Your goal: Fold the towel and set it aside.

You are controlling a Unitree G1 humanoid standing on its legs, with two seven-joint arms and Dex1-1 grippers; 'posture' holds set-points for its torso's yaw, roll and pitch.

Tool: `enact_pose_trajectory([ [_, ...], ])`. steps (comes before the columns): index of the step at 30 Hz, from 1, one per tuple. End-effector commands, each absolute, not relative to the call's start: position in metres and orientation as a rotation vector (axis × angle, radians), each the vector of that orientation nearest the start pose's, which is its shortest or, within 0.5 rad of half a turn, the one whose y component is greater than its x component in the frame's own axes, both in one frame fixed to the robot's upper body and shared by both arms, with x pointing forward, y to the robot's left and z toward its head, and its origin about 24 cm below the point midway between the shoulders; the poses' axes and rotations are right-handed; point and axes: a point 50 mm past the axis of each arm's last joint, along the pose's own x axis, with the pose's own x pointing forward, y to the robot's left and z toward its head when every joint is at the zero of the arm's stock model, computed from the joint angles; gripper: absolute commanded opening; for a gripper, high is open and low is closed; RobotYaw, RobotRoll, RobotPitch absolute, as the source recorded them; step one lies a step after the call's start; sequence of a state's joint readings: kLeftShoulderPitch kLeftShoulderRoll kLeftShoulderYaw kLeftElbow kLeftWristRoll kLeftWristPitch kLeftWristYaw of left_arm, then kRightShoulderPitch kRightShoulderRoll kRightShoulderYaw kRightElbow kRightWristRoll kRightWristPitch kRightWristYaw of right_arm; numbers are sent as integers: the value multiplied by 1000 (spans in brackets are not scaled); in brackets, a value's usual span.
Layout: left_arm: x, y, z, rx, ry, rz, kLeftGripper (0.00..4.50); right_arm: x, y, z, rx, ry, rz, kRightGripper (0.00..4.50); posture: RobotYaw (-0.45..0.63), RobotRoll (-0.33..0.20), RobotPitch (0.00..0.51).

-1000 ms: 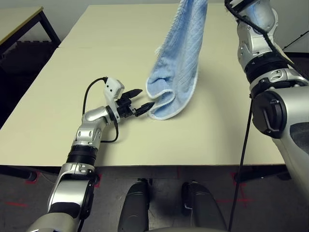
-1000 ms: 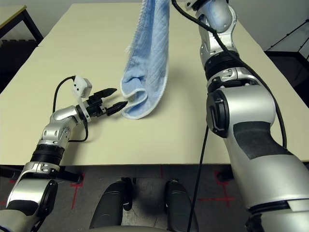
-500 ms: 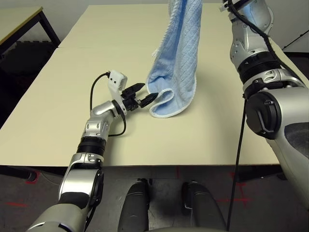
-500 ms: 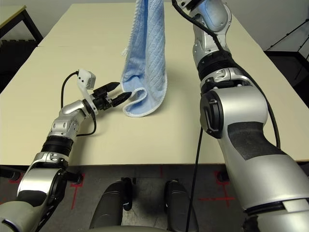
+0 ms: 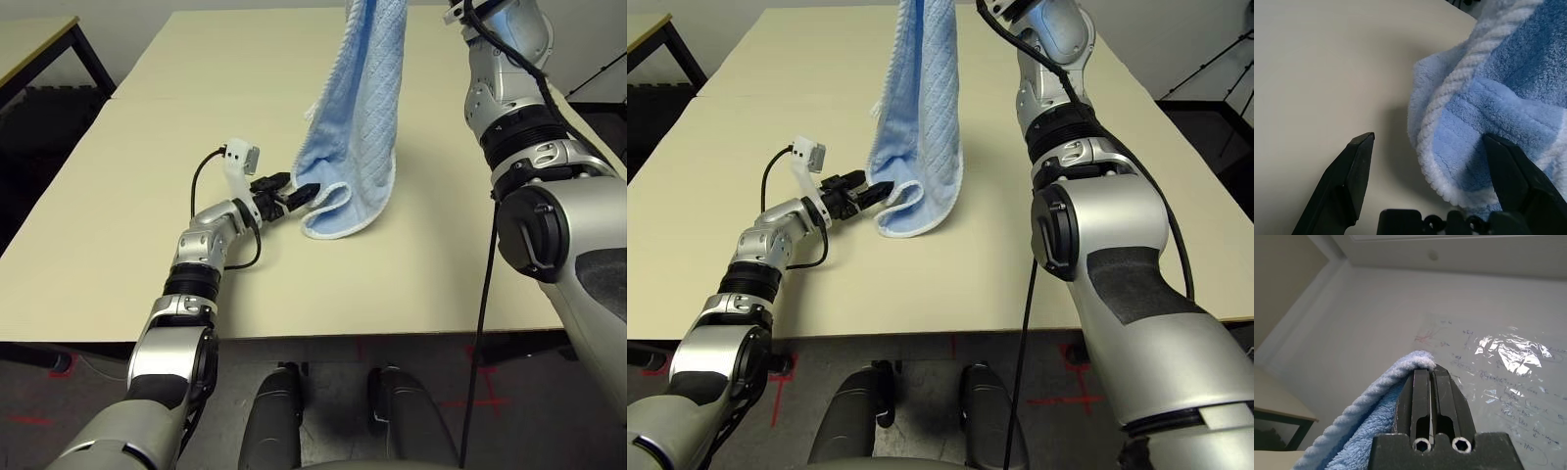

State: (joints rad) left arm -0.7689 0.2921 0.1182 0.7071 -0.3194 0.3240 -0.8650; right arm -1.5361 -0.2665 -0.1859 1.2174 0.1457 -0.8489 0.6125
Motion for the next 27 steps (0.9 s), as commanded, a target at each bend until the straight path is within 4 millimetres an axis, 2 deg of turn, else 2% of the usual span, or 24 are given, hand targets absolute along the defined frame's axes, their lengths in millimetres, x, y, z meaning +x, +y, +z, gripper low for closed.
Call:
enact_pose_trajectory([
  [1,360,165,113,-293,202,-876,4500,365,-118,384,-283,-1184,540,103,6,0,128],
  [6,351,167,120,-358,244,-941,4500,367,-118,381,-285,-1166,542,103,11,0,129],
  [12,345,177,122,-356,269,-929,4500,368,-117,379,-279,-1154,543,103,23,0,131],
  [18,344,163,120,-422,302,-966,4500,368,-116,380,-278,-1153,544,103,18,0,127],
  [27,350,156,117,-444,312,-952,4500,368,-117,381,-286,-1155,547,103,12,0,127],
])
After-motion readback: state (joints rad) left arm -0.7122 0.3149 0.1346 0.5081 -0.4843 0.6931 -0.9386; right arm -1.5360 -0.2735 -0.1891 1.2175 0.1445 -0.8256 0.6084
